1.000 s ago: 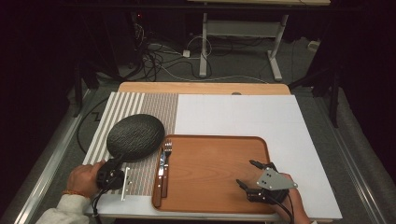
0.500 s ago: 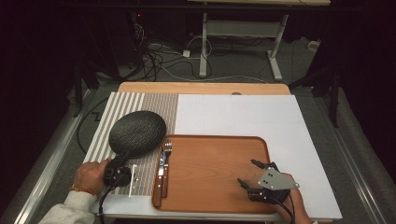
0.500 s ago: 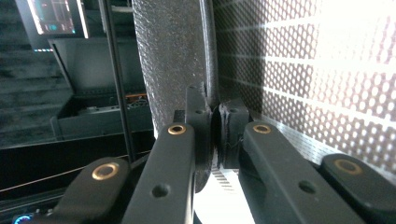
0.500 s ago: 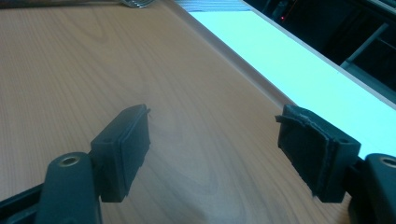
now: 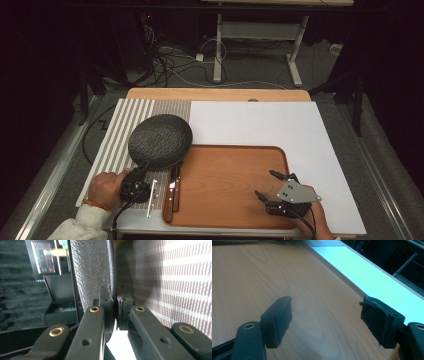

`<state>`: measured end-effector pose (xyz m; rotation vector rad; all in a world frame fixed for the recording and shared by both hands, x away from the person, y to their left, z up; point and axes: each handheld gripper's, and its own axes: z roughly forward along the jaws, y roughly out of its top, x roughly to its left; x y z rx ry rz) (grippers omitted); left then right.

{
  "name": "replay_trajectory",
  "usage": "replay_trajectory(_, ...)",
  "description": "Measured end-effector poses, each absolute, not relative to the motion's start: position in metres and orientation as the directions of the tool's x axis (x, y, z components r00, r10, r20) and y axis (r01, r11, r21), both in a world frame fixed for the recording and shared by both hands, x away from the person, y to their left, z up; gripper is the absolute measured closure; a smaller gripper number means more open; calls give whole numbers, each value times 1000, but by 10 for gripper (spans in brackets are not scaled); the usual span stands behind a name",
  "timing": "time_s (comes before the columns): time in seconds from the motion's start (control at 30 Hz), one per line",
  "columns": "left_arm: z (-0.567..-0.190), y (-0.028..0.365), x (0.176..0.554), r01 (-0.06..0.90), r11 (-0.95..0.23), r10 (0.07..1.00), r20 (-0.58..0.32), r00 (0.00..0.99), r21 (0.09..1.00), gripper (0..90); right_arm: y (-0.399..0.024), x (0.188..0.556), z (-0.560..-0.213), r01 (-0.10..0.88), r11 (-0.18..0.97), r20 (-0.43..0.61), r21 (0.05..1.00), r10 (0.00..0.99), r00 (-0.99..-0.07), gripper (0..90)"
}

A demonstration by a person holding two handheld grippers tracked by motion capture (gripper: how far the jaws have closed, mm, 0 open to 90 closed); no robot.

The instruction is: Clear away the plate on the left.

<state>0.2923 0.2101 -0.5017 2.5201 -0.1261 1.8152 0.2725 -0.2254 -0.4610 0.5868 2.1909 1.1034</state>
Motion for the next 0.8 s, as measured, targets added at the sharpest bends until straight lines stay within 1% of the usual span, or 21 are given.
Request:
replay_trajectory(0.33,-489,171,273,-221,-975,-80,959,271,-19,834,-227,272,-460,113,550,-321,827,627,-710,256)
replay_trajectory(0.53,-488,147,261,-302,-952,-127,954,272,-41,834,-229,272,-460,115,547,-320,829,633,-705,256)
replay_trajectory(0.8,-496,119,248,-400,-914,-198,939,281,-73,833,-233,270,-460,125,544,-318,830,646,-694,256)
